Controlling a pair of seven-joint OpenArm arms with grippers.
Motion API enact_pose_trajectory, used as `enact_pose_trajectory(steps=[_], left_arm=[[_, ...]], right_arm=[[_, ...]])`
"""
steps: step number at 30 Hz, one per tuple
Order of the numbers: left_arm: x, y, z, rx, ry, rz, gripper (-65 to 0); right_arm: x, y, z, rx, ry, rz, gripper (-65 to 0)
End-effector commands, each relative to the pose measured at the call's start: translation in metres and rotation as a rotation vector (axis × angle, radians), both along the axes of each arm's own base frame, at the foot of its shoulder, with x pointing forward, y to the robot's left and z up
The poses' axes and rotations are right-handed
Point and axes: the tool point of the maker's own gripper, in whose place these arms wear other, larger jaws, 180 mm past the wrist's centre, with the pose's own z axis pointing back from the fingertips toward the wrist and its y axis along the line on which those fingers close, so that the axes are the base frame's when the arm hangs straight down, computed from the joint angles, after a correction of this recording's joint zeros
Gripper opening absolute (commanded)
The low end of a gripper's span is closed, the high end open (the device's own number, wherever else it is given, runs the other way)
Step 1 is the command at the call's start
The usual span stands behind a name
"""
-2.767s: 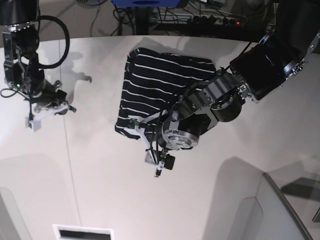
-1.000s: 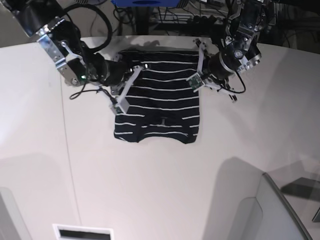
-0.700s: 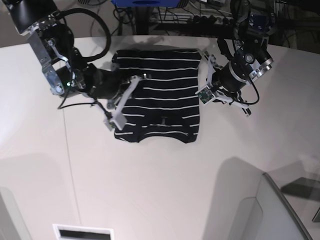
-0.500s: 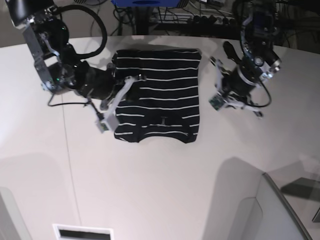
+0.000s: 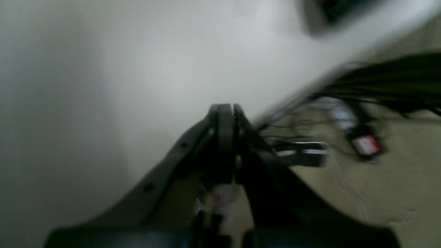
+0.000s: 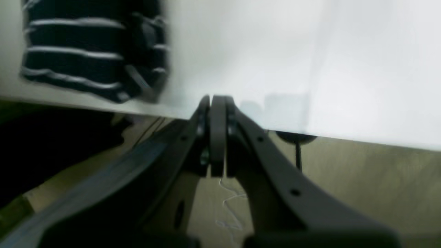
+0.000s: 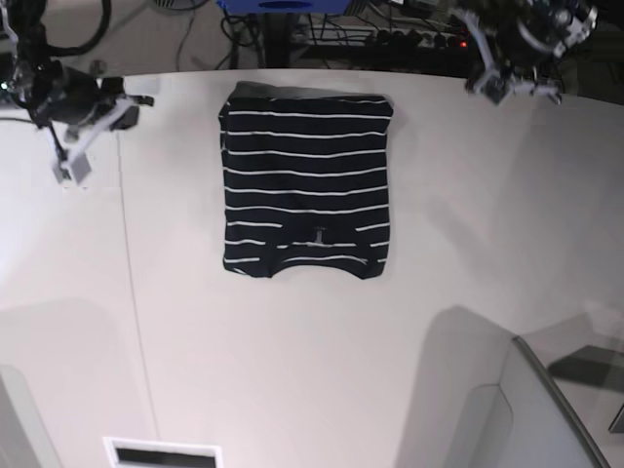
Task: Layout the t-shirt on the table in an organized manner, then fold the t-shirt properly
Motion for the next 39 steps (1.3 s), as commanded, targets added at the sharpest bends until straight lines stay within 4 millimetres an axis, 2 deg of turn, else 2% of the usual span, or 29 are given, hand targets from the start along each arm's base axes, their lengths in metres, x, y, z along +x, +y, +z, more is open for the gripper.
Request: enact_pose_trajectory(steps=[1, 4, 6, 8, 11, 14, 19, 21, 25, 29, 31, 34, 37, 39], left_arm=[[-0.008, 0.004, 0.005, -0.013, -0.019, 0.003, -65.0], [-0.039, 0.003, 0.007, -0.05, 0.005, 0.005, -65.0], [-0.051, 0.003, 0.005, -0.049, 0.036, 0.009, -65.0], [-0.066, 0.003, -0.006, -0.058, 0.083, 0.022, -65.0], [-0.085, -0.004, -0.03, -0.098, 0.152, 0.059, -65.0], [-0.099, -0.007, -0.067, -0.133, 0.237, 0.101, -65.0], [-0.113, -0.027, -0.117, -0.199, 0.356, 0.144, -65.0], [-0.117, -0.031, -0.132, -0.21, 0.395, 0.158, -65.0], [-0.124, -0.043, -0.156, -0.283, 0.416, 0.246, -65.0], [-0.138, -0.054, -0.179, -0.389, 0.402, 0.394, -65.0], [-0.148, -0.052, -0.195, -0.387, 0.409, 0.484, -65.0], [-0.153, -0.05, -0.212, -0.352, 0.397, 0.612, -65.0], [-0.135, -0.05, -0.212, -0.371, 0.33, 0.648, -65.0], [-0.125, -0.059, -0.213, -0.39, 0.316, 0.646, -65.0]], right_arm=[[-0.002, -0.002, 0.005, 0.002, -0.014, -0.002, -65.0], [-0.036, -0.005, -0.005, -0.003, 0.068, -0.008, -65.0], [-0.061, -0.004, -0.012, -0.004, 0.128, -0.007, -65.0], [-0.082, -0.002, -0.018, 0.002, 0.178, -0.007, -65.0], [-0.102, 0.002, -0.035, 0.014, 0.215, -0.028, -65.0], [-0.121, 0.004, -0.07, -0.034, 0.244, 0.006, -65.0], [-0.151, 0.021, -0.128, -0.137, 0.322, 0.195, -65.0], [-0.158, 0.027, -0.147, -0.159, 0.356, 0.239, -65.0], [-0.181, 0.017, -0.18, -0.216, 0.44, 0.271, -65.0], [-0.187, -0.021, -0.211, -0.315, 0.42, 0.255, -65.0], [-0.19, -0.045, -0.225, -0.385, 0.398, 0.271, -65.0], [-0.191, -0.065, -0.243, -0.466, 0.328, 0.289, -65.0], [-0.186, -0.064, -0.247, -0.499, 0.213, 0.316, -65.0], [-0.176, -0.057, -0.246, -0.494, 0.13, 0.333, -65.0]])
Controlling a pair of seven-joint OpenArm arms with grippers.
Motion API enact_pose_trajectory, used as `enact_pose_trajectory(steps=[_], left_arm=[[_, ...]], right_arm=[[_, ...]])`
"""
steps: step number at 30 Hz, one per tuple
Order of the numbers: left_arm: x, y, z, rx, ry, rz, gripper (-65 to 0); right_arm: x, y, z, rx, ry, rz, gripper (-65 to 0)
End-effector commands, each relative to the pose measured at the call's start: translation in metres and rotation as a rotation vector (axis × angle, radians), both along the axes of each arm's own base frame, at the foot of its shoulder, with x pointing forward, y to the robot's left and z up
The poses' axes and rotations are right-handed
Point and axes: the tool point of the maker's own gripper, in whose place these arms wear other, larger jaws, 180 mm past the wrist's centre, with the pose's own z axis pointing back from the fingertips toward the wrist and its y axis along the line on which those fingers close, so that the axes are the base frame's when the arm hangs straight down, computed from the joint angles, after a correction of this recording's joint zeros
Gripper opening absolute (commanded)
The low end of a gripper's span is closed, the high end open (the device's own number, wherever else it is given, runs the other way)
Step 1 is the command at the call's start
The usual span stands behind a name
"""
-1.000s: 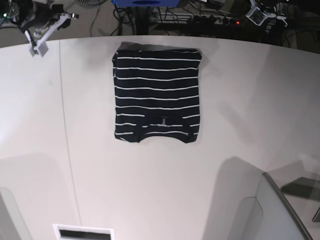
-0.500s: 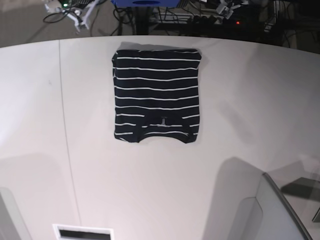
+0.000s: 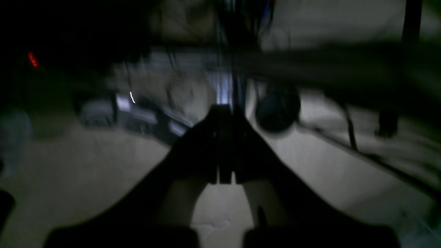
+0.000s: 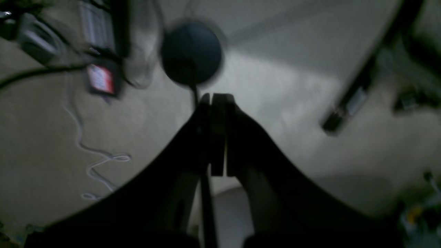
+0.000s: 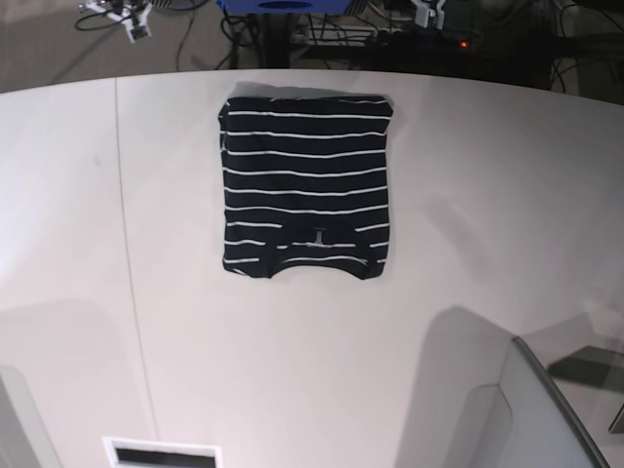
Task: Layout the t-shirt on the table in an organized manner, then fold the t-shirt properly
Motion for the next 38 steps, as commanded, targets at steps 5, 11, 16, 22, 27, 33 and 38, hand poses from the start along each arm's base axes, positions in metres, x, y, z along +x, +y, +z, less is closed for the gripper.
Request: enact_pose_trajectory(steps=[5, 11, 16, 22, 27, 33, 38], left_arm=[[0.01, -0.002, 0.0, -0.006, -0.018, 0.003, -65.0], [0.031, 0.0, 0.0, -0.003, -0.05, 0.004, -65.0], [0.041, -0.003, 0.002, -0.006, -0.081, -0.002, -65.0], [0.043, 0.001, 0.002, 0.0, -0.084, -0.003, -65.0], [0.055, 0.008, 0.003, 0.011, -0.103, -0.005, -65.0], [0.053, 0.005, 0.003, 0.006, -0.099, -0.006, -65.0], [0.039, -0.01, 0.001, -0.017, -0.077, 0.0, -65.0]], right_arm=[[0.025, 0.014, 0.002, 0.036, -0.101, 0.012, -65.0], [0.037, 0.036, 0.001, 0.07, -0.127, 0.001, -65.0], [0.03, 0.042, 0.0, 0.077, -0.117, -0.006, -65.0], [0.03, 0.045, 0.0, 0.077, -0.131, -0.129, -65.0], [0.054, 0.054, 0.002, 0.106, -0.182, -0.165, -65.0], [0.055, 0.049, 0.002, 0.098, -0.184, -0.161, -65.0], [0.054, 0.03, 0.003, 0.067, -0.182, -0.155, -65.0]])
